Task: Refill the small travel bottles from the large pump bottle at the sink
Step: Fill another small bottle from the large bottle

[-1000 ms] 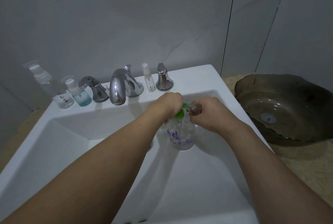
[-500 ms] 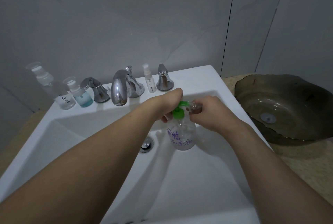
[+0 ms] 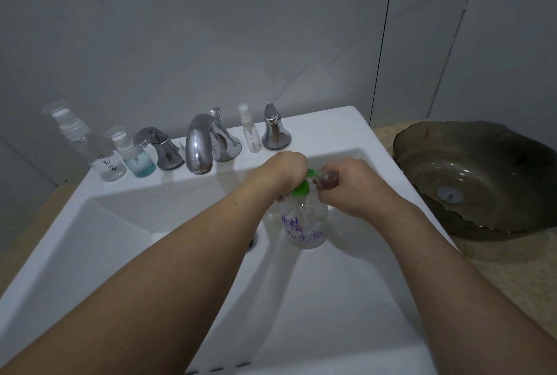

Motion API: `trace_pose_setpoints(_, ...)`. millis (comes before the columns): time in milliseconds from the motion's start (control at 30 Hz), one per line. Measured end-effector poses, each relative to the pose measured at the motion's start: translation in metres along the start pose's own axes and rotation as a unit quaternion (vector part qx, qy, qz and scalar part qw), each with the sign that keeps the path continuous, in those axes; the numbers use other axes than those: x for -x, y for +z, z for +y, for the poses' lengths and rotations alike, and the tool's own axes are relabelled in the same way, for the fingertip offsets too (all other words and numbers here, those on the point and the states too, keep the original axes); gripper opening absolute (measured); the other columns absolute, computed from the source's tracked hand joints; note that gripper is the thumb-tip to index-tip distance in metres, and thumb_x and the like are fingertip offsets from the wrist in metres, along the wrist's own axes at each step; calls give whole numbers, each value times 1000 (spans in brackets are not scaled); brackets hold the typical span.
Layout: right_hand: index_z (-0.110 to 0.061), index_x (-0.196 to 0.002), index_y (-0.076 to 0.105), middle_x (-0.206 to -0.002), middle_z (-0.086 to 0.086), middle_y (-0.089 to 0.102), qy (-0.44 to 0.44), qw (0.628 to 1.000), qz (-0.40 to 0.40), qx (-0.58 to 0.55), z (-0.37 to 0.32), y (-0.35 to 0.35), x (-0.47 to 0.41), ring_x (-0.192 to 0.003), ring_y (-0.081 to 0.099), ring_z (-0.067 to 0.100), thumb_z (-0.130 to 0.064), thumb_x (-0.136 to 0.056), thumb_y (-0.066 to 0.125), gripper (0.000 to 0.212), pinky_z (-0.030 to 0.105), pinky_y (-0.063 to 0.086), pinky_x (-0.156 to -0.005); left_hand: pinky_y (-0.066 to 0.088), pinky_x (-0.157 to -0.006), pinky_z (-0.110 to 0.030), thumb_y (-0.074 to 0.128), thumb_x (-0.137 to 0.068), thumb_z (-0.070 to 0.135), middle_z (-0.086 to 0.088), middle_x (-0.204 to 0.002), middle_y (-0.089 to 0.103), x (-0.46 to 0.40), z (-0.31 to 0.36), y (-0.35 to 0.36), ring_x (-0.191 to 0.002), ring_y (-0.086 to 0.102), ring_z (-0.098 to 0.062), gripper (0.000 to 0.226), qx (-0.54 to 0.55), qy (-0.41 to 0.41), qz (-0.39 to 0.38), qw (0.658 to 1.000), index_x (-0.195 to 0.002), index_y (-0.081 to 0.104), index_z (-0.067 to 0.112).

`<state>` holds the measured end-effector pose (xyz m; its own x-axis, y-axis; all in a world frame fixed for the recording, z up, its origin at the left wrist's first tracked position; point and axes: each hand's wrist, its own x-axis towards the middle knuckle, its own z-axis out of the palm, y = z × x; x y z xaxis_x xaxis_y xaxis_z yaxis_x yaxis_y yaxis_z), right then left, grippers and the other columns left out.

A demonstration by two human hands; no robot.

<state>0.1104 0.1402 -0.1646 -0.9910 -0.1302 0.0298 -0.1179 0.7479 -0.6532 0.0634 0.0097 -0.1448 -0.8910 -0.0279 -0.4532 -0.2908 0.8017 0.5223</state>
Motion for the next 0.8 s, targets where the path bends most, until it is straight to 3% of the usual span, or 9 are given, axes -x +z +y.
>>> trace_pose_setpoints(100, -27, -55, 48, -56, -10, 49, 1, 1000, -1, -8, 0, 0, 0, -54, 45, 3, -9, -76, 65, 33, 15, 25, -45, 57, -74, -55, 32, -89, -5, -35, -96, 66, -2, -2, 0, -80, 69, -46, 34, 3, 9, -1, 1000, -108, 61, -12)
trace_pose_setpoints(200, -28, -54, 45, -55, -11, 47, 6, 1000, 1, -5, -1, 0, 1, -53, 44, 2, -10, -77, 65, 35, 13, 24, -44, 57, -81, -51, 29, -90, 16, -32, -100, 66, -4, -6, -1, -78, 65, -41, 42, 57, 17, -6, 998, -108, 59, -6)
trace_pose_setpoints(333, -20, -59, 55, -60, -4, 54, 10, 1000, 9, -21, 1, 3, 5, -59, 52, 15, -10, -75, 63, 21, 24, 31, -48, 54, -83, -46, 27, -81, 38, -26, -99, 69, -3, -9, -3, -79, 62, -37, 56, 111, 5, -17, 994, -104, 61, 0)
trace_pose_setpoints(400, -14, -72, 65, -69, 2, 62, 16, 999, 18, -31, 2, 5, 6, -67, 59, 21, -10, -74, 63, 5, 27, 42, -53, 55, -83, -45, 28, -80, 40, -24, -98, 69, -3, -10, -4, -86, 64, -39, 56, 118, -1, -14, 993, -101, 62, 2)
trace_pose_setpoints(500, -14, -88, 72, -84, 4, 69, 38, 996, 33, -70, 3, 7, 11, -78, 65, 21, -12, -74, 65, 16, 33, 55, -68, 55, -81, -43, 30, -83, 39, -22, -98, 69, -3, -10, -4, -94, 65, -40, 46, 126, -3, -14, 992, -93, 60, 6)
trace_pose_setpoints(800, -17, -90, 71, -88, 2, 69, 58, 994, 37, -88, 6, 9, 13, -82, 65, 21, -15, -74, 65, 17, 36, 57, -73, 55, -82, -44, 30, -85, 36, -23, -100, 68, -3, -10, -4, -96, 64, -41, 42, 116, 2, -15, 993, -92, 59, 6)
